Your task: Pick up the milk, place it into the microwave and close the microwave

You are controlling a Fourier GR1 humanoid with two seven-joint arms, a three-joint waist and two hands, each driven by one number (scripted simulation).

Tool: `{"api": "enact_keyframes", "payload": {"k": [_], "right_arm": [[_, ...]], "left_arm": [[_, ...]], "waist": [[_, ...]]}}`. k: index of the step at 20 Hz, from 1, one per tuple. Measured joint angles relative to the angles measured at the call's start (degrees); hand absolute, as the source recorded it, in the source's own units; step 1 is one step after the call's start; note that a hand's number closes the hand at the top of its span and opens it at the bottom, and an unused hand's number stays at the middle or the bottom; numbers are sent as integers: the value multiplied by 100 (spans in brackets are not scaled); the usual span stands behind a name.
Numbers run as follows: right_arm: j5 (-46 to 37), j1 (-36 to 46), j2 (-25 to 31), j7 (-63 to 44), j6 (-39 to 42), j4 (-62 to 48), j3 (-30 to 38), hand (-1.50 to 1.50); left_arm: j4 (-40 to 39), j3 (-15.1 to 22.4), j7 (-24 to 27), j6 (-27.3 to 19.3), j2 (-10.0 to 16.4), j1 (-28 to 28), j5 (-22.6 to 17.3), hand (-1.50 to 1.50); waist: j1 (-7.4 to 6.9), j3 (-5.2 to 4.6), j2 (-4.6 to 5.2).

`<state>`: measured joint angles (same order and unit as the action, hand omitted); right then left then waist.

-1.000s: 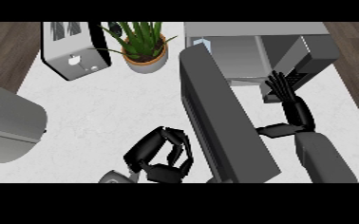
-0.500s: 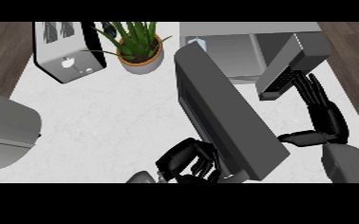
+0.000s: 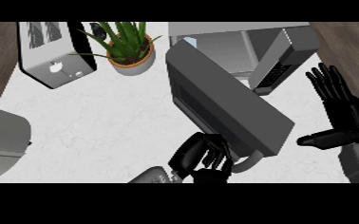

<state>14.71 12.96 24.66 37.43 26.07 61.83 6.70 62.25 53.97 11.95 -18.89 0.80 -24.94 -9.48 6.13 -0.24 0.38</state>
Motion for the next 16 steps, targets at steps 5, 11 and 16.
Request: {"api": "enact_keyframes", "payload": {"k": [5, 11, 16], "right_arm": [[313, 57, 149, -356, 323, 416, -59, -150], [654, 198, 370, -799, 737, 889, -219, -150], [973, 346, 469, -1105, 952, 1185, -288, -150]], "left_arm": [[-25, 142, 166, -680, -12, -383, -632, 150], [-174, 81, 385, -1147, -33, -971, -1227, 150], [-400, -79, 390, -1404, -47, -1501, -1708, 150]], "waist": [[186, -7, 35], [448, -13, 85], [654, -7, 145]]}}
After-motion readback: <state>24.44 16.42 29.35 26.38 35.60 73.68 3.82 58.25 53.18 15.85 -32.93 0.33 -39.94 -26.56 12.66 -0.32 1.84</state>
